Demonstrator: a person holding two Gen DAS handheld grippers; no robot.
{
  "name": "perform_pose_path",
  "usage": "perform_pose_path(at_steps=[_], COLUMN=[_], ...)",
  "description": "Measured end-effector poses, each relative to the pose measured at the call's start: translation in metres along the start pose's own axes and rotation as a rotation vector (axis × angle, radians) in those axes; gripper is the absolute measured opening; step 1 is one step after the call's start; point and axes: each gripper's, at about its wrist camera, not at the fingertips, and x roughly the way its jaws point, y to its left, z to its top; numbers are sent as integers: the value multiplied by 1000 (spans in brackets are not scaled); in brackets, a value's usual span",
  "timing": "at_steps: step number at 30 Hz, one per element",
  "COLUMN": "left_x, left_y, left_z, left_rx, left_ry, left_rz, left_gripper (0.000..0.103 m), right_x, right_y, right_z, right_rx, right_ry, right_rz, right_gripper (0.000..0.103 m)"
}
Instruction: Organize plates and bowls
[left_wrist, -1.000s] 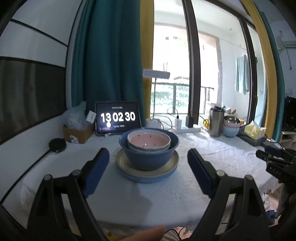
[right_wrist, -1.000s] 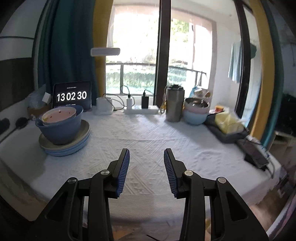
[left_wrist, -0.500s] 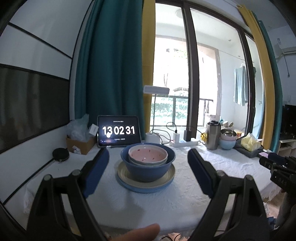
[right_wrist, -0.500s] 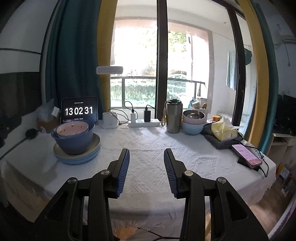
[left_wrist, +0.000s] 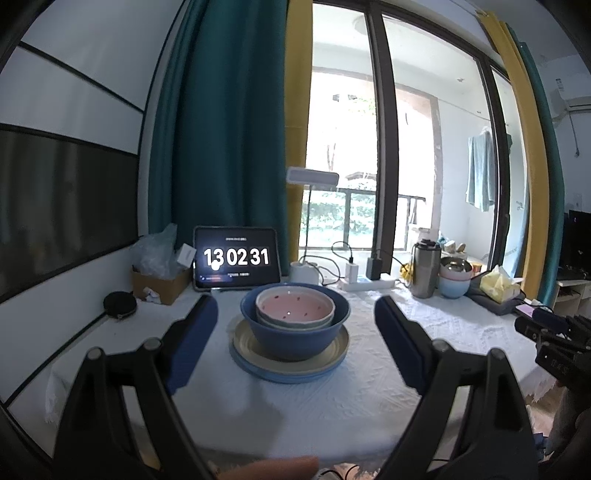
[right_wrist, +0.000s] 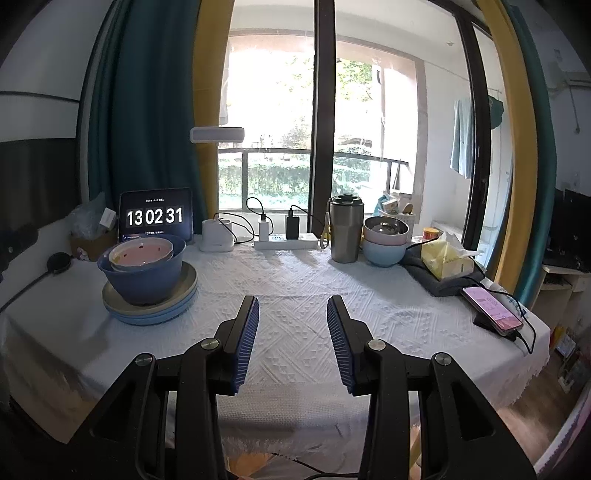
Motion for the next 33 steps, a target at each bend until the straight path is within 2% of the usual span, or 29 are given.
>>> perform_pose_path(at_steps=[33], left_x=[0], left_y=[-3], left_z=[0], left_rx=[3], left_ry=[0], left_rz=[3], left_gripper=[88], right_x=[4], right_y=[-6], right_z=[-2], right_rx=[-3], right_ry=[16], right_rz=[1], right_gripper=[41])
